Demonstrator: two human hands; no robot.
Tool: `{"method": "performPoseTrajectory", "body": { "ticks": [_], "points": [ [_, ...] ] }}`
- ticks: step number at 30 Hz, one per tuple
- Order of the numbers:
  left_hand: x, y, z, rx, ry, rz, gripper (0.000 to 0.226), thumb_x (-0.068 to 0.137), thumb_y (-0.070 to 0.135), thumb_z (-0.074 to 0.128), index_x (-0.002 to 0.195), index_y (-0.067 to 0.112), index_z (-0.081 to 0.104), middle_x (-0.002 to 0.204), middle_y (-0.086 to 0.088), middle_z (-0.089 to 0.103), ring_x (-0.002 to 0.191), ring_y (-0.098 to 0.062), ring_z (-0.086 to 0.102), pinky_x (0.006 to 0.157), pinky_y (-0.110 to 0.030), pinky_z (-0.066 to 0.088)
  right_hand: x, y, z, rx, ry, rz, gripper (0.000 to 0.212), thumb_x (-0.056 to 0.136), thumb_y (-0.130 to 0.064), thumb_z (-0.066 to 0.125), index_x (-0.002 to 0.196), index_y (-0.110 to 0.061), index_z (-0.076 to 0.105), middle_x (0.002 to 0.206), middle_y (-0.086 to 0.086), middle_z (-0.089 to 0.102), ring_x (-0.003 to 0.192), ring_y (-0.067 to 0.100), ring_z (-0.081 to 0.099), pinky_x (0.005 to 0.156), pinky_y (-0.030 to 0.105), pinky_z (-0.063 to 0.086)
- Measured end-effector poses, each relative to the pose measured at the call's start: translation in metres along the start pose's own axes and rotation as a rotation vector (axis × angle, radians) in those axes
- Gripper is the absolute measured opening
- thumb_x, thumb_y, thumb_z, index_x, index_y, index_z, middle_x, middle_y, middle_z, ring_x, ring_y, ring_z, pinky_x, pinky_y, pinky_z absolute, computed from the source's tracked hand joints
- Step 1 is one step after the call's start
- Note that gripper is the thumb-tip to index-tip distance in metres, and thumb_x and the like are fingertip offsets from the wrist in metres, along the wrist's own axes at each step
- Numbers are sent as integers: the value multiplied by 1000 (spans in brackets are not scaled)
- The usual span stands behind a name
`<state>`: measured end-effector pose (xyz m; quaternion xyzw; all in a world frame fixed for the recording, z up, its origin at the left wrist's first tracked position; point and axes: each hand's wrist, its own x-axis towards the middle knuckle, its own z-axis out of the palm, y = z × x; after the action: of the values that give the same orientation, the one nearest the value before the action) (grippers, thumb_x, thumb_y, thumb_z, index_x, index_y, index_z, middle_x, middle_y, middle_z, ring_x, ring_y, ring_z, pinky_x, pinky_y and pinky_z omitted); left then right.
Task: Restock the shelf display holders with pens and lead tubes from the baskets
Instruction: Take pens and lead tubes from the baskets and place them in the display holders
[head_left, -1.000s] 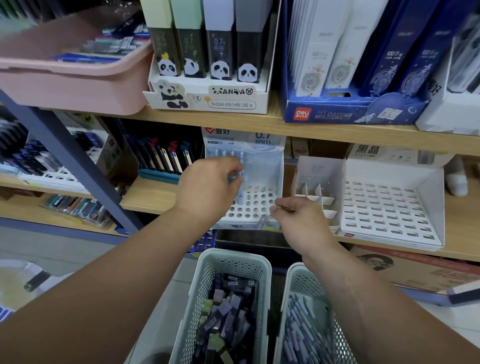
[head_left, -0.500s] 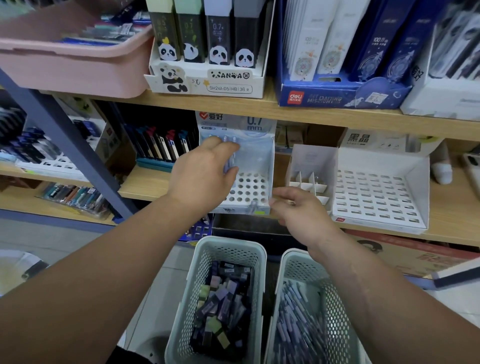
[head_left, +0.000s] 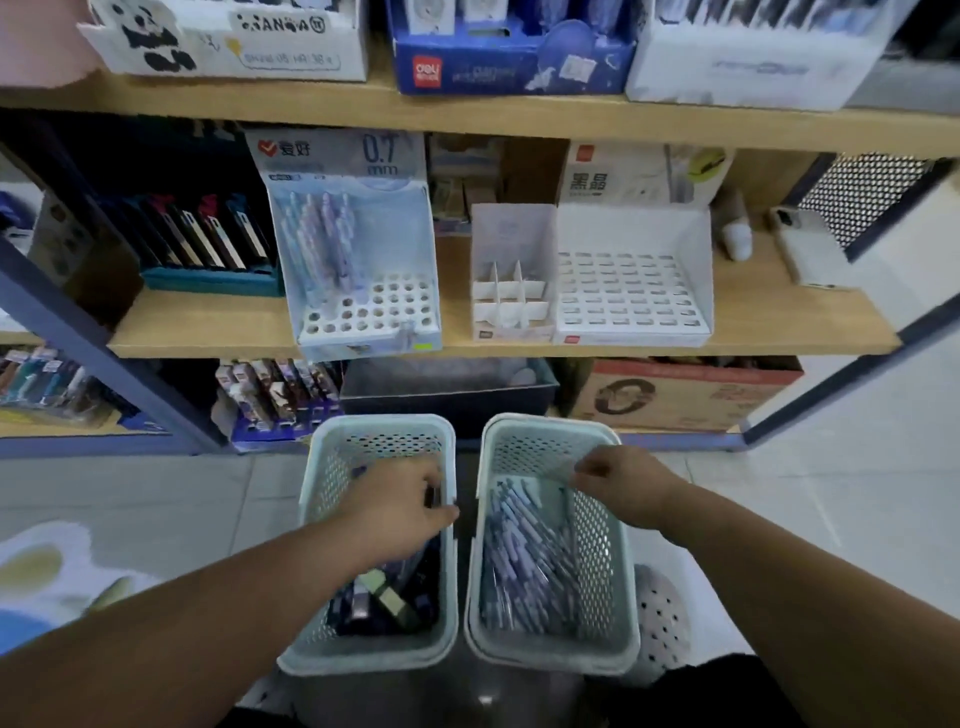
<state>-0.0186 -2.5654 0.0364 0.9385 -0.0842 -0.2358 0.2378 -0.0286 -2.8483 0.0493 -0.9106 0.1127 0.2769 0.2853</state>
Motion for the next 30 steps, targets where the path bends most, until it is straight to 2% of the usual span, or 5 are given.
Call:
{"method": "performPoseTrajectory", "body": {
  "ticks": [9,13,19,25,30],
  "points": [
    [25,-26,84,-39,-66,-177,36,86,61,65,92,30,49,80,10,62,71,-10,60,58,-28,47,44,59,114,111,-180,218,44,90,-38,72,123,-10,65,102,7,64,83,16,62,66,23,47],
    [36,-31,98,-108,-33,-214,39,81,56,76,81,30,46,61,12,55,54,-1,51,41,-20,26,73,68,146,215,-103,297,75,80,-35,85,139,-5,51,131,15,58,114,30,62,100,42,53],
    [34,-44,109,-260,-35,-216,46,69,66,79,89,34,52,71,14,67,61,1,62,48,-19,37,96,78,188,113,-12,300,125,61,-58,89,157,-14,20,162,10,25,150,34,21,122,47,23],
    [27,-42,119,-367,-16,-203,46,69,54,85,93,36,50,79,41,62,64,12,62,46,-10,41,96,85,218,-71,97,253,130,59,-64,86,157,-20,12,160,9,28,150,36,14,121,47,9],
    [29,-43,119,-343,2,-168,46,69,52,86,90,35,47,77,45,58,62,15,59,42,-10,37,100,84,220,-4,125,258,115,54,-57,91,147,-23,31,144,4,40,134,28,39,116,48,35]
  ]
}}
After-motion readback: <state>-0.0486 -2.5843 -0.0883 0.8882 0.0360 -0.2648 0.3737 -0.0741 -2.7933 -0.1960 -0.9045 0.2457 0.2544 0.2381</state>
